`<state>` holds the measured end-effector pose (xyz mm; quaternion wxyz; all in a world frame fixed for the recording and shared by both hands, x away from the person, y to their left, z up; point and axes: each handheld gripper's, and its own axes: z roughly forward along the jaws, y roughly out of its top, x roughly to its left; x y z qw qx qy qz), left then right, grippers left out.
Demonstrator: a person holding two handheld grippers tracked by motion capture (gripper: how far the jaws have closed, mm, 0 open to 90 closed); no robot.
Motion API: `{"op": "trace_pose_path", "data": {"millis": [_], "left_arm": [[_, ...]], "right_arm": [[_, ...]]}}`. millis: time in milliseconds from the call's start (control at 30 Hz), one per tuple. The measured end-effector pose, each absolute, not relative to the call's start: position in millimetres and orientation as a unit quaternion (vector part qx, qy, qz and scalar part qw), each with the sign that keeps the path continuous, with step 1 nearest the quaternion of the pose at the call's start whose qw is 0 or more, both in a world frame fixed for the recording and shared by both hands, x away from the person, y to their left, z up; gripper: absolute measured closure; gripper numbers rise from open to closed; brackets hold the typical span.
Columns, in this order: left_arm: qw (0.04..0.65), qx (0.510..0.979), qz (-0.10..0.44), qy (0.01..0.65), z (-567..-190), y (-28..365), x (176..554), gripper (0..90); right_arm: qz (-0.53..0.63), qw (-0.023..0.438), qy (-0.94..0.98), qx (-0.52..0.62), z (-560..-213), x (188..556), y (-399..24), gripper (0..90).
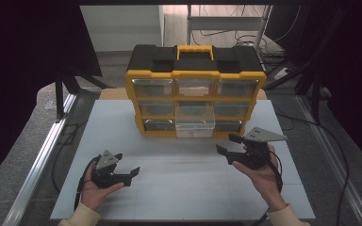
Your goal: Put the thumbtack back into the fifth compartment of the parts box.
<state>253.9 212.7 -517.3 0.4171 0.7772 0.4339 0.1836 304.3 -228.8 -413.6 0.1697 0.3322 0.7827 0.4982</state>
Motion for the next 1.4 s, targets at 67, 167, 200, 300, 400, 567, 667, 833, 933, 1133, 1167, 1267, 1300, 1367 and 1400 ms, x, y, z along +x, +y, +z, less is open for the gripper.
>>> {"op": "trace_pose_path", "data": {"millis": [67,167,200,300,400,567,667,833,933,1133,1167,1267,1300,1367,1400], "left_arm": [[0.417,0.778,0.184,0.434,-517.4,212.6,254.0,12.7],[0.417,0.778,0.183,0.433,-517.5,212.9,253.9,12.7],[0.418,0.777,0.182,0.434,-517.4,213.7,253.8,12.7],[0.419,0.775,0.184,0.435,-517.2,213.8,253.7,12.7],[0.419,0.776,0.184,0.435,-517.0,213.6,253.4,12.7],[0.420,0.776,0.188,0.431,-516.9,213.0,253.5,12.7],[0.419,0.777,0.187,0.431,-517.2,213.4,254.1,12.7],[0.420,0.776,0.187,0.432,-517.5,214.1,253.8,12.7],[0.419,0.777,0.187,0.432,-517.8,214.5,254.4,12.7],[0.418,0.778,0.186,0.432,-518.6,214.4,254.6,12.7],[0.418,0.778,0.185,0.432,-518.6,214.4,254.5,12.7],[0.419,0.777,0.186,0.431,-518.6,214.2,254.3,12.7],[0.419,0.777,0.185,0.432,-518.6,214.2,254.3,12.7],[0.419,0.777,0.186,0.431,-518.5,214.2,254.3,12.7],[0.420,0.777,0.185,0.432,-518.5,214.2,254.3,12.7]], "right_arm": [[0.492,0.165,0.782,0.346,-428.9,301.6,-241.4,33.2],[0.481,0.163,0.783,0.359,-446.5,299.5,-251.7,32.7],[0.478,0.160,0.783,0.365,-452.6,298.7,-255.1,32.6],[0.468,0.154,0.783,0.379,-470.3,296.2,-265.1,32.0],[0.462,0.154,0.783,0.387,-479.8,294.4,-272.1,31.6],[0.449,0.161,0.787,0.393,-499.5,288.9,-288.0,31.3],[0.446,0.162,0.789,0.390,-502.7,289.4,-290.1,31.3],[0.446,0.163,0.791,0.386,-504.9,291.5,-287.7,31.2],[0.447,0.162,0.791,0.384,-505.4,292.0,-287.4,31.3],[0.443,0.162,0.794,0.383,-507.9,293.2,-287.7,31.4],[0.442,0.162,0.795,0.383,-507.9,293.2,-287.5,31.4],[0.442,0.163,0.795,0.381,-507.9,293.1,-287.0,31.3],[0.442,0.163,0.796,0.381,-507.9,293.0,-286.8,31.3],[0.441,0.163,0.797,0.378,-508.1,292.9,-286.6,31.1],[0.441,0.163,0.797,0.378,-508.1,292.8,-286.5,31.1]]}}
